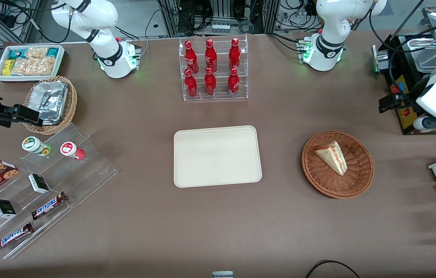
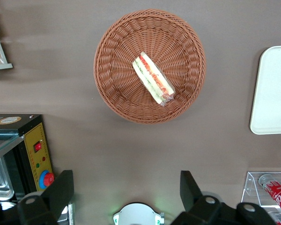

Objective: Place sandwich from basket to tray
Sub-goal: 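Move the left gripper over the wicker basket toward the wrapped sandwich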

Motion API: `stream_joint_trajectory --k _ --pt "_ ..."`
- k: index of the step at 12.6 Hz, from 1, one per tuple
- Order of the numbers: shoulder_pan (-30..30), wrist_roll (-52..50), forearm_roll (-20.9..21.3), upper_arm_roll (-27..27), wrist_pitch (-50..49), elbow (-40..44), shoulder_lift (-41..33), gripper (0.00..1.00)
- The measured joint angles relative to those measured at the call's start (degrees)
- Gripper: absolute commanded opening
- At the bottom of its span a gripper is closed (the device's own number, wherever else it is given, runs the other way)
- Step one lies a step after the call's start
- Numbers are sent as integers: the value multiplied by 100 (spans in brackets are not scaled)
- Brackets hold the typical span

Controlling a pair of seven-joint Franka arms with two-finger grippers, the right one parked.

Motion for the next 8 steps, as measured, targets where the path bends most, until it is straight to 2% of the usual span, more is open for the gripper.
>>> stream_joint_trajectory --k 8 --pt "14 -79 0 24 1505 -1234 94 100"
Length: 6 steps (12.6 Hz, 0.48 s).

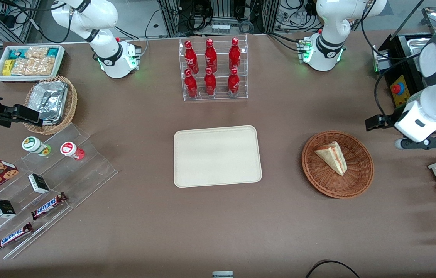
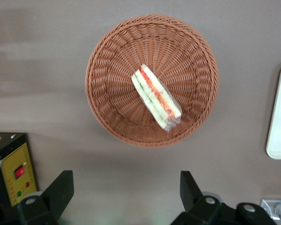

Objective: Place sandwich from basket to tray
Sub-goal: 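Move the left gripper over the wicker basket toward the wrapped sandwich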

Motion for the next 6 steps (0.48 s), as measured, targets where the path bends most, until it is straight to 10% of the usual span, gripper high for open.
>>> stream_joint_trajectory --k 6 --pt "-9 -989 -1 -2 1375 -1000 94 100"
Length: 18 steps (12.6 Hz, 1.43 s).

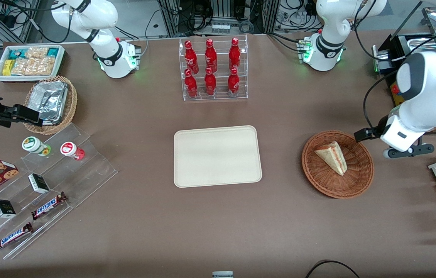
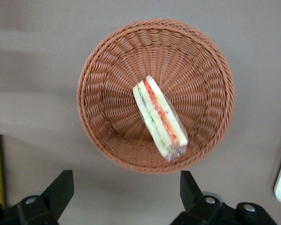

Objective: Place sandwich from basket to tray
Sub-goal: 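Move the left gripper over the wicker basket toward the wrapped sandwich, then lower the left gripper and close it on the sandwich's wrapped end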

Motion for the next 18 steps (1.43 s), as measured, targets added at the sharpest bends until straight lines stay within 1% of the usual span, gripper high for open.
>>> stream_joint_trajectory --k 2,5,7,8,11,18 --pt "-9 -553 -15 -13 335 -201 73 100" --pt "-36 -1626 -28 -48 517 -271 217 100" --pt "-174 -2470 -31 -55 680 -274 369 100" --pt "-250 -2707 -31 -61 750 -274 429 100" --pt "-346 -2945 -31 -65 980 -321 524 100" --pt "-376 -3198 -31 -64 1855 -972 544 100"
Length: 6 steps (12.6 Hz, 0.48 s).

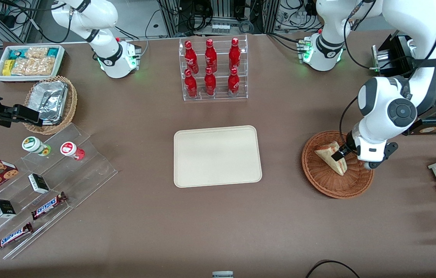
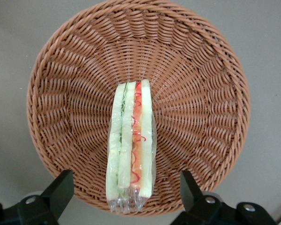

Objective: Place sandwich from basket to tray
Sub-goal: 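Lower the left gripper and close it on the sandwich's wrapped end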

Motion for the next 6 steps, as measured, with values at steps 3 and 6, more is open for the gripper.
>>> stream_joint_trajectory --k 3,6 --pt "-6 -139 -22 0 250 -161 57 100" --pt "-14 -161 -98 0 334 -174 157 100"
